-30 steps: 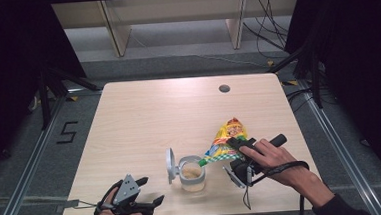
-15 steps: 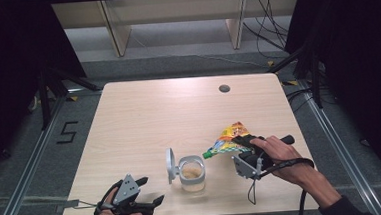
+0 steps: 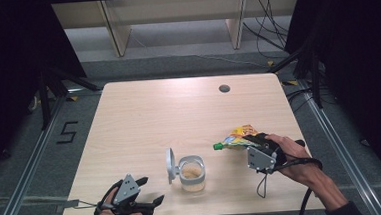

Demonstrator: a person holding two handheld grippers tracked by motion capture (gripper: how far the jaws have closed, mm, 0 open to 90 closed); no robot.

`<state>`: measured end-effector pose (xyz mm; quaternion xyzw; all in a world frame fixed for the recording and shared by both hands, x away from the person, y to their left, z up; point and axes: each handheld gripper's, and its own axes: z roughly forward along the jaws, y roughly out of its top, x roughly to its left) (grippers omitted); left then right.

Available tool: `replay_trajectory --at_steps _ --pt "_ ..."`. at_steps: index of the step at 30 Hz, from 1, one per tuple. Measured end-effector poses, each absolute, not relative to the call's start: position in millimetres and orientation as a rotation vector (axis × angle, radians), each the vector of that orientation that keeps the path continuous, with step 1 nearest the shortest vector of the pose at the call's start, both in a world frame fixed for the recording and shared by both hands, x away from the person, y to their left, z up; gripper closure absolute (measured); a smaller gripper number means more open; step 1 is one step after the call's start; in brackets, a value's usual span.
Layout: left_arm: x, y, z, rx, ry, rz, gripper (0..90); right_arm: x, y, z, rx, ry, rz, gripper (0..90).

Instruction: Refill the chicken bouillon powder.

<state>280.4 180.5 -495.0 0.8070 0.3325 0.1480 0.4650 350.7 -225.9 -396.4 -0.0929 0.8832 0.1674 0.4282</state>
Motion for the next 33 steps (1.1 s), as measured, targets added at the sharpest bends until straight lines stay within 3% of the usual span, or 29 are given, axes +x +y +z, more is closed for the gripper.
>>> replay_trajectory --at_steps 33 --pt "280.3 180.7 -494.8 1.984 0.816 0.366 18.9 352.2 -279.6 -423.5 0.272 2.248 0.844 81.9"
